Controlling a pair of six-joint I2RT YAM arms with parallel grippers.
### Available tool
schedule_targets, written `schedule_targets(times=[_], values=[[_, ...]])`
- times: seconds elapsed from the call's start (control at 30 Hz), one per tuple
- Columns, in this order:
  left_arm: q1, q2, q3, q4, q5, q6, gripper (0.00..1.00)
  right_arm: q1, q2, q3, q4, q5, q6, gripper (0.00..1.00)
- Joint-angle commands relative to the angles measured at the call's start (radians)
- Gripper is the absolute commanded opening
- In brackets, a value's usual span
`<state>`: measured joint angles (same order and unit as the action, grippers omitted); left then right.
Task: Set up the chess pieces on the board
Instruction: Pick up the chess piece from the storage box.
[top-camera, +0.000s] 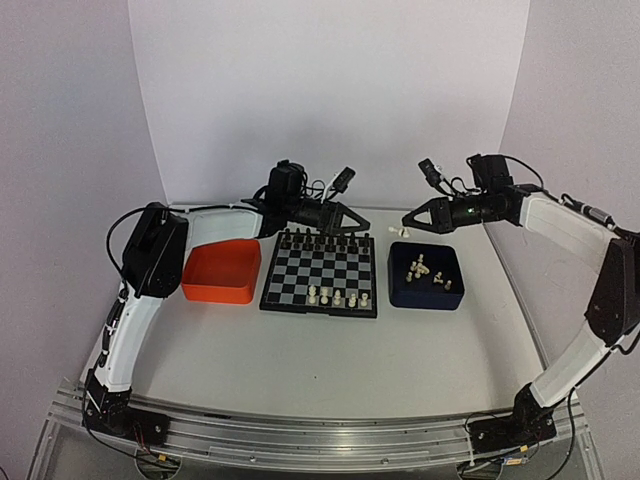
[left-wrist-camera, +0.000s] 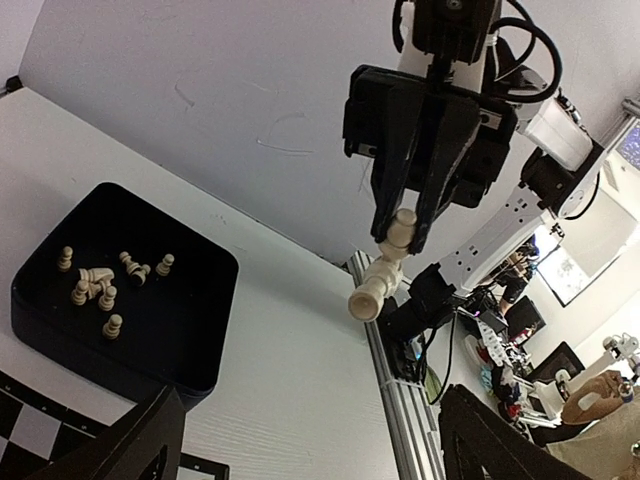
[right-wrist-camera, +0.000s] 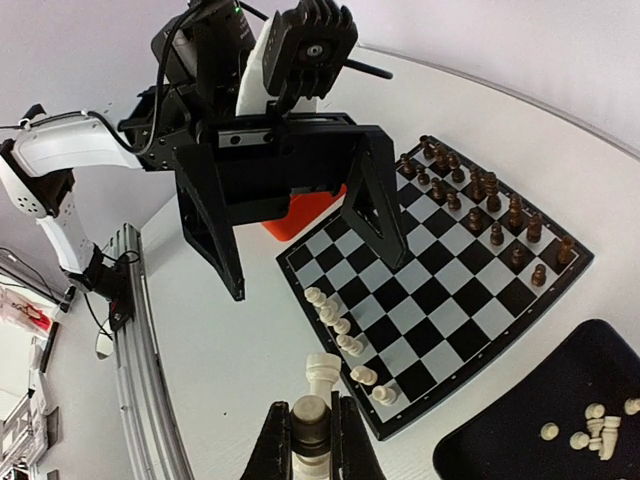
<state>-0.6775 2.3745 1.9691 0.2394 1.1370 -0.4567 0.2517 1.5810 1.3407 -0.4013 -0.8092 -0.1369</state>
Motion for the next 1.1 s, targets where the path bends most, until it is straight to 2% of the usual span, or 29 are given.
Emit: schedule_targets(times=[0.0, 0.23, 0.3, 0.47, 0.73, 1.07], values=[[-0.035, 0.013, 0.007, 0.198, 0.090, -0.136, 0.87, 0.010, -0.057, -0.029, 0.045, -0.120, 0.063, 0.00], [-0.091, 0.074, 0.082, 0.215, 0.108, -0.190, 0.82, 0.026, -0.083, -0.049, 0.055, -0.142, 0.071, 0.00], [-0.098, 0.084, 0.084, 0.271, 0.124, -0.239, 0.80, 0.029, -0.084, -0.052, 0.055, -0.143, 0.074, 0.00], [-0.111, 0.093, 0.060, 0.423, 0.137, -0.361, 0.67, 0.029, -0.087, -0.060, 0.054, -0.141, 0.070, 0.00], [-0.119, 0.058, 0.005, 0.489, 0.122, -0.376, 0.61, 0.029, -0.093, -0.084, 0.050, -0.128, 0.058, 0.00], [-0.119, 0.066, 0.012, 0.528, 0.119, -0.434, 0.47, 0.028, -0.100, -0.102, 0.047, -0.111, 0.049, 0.00]])
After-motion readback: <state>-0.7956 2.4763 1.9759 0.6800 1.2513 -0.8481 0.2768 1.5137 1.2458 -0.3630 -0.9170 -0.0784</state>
